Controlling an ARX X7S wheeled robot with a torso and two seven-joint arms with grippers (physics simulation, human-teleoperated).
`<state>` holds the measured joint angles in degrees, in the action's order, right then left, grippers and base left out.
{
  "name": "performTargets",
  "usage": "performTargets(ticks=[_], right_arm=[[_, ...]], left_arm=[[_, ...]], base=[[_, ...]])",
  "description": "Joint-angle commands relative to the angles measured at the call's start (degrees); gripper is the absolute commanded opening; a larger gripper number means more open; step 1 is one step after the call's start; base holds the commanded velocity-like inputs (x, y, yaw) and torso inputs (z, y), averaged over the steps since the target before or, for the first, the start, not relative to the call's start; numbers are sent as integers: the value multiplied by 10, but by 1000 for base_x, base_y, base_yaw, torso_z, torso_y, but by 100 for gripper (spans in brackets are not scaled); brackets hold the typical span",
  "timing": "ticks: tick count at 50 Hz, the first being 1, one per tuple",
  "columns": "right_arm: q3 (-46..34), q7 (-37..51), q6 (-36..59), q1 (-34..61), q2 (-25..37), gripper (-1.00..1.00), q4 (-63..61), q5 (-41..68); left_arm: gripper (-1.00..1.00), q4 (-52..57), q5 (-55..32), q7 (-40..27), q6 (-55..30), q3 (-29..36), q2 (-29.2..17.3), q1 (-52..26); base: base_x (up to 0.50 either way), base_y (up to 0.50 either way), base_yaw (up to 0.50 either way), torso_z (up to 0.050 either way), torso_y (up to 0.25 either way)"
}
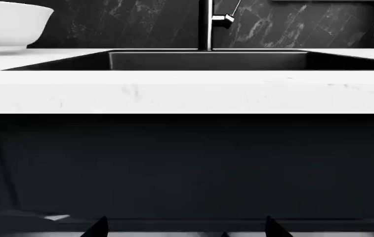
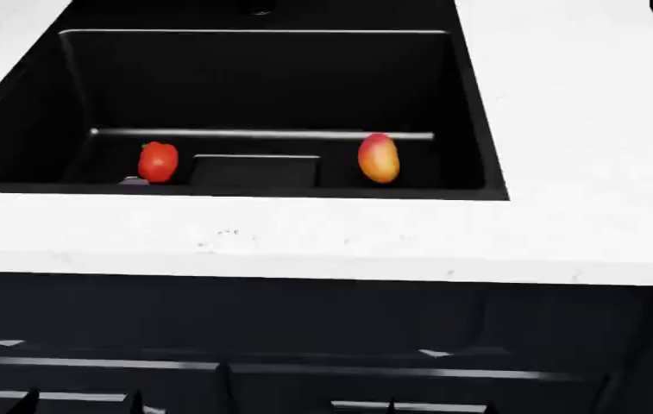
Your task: Pick the eggplants and mangos from the sink and place them in one bowl. Place the bell pepper in the other bowl. Then turn off the sink faucet.
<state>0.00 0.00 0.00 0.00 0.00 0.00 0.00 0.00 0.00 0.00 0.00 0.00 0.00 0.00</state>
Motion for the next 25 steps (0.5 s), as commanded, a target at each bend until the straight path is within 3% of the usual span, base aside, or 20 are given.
performTargets(ticks=[1,25], right_arm=[[-13,14,8,2,9,100,3,3],[-44,52,11,6,37,100,4,35]], left_arm=[[100,-1,-8,-11,-3,10,-9,-1],[100,1,-18,-48,-9,48,-43,0]], base=[[0,0,0,0,0],[0,0,0,0,0]])
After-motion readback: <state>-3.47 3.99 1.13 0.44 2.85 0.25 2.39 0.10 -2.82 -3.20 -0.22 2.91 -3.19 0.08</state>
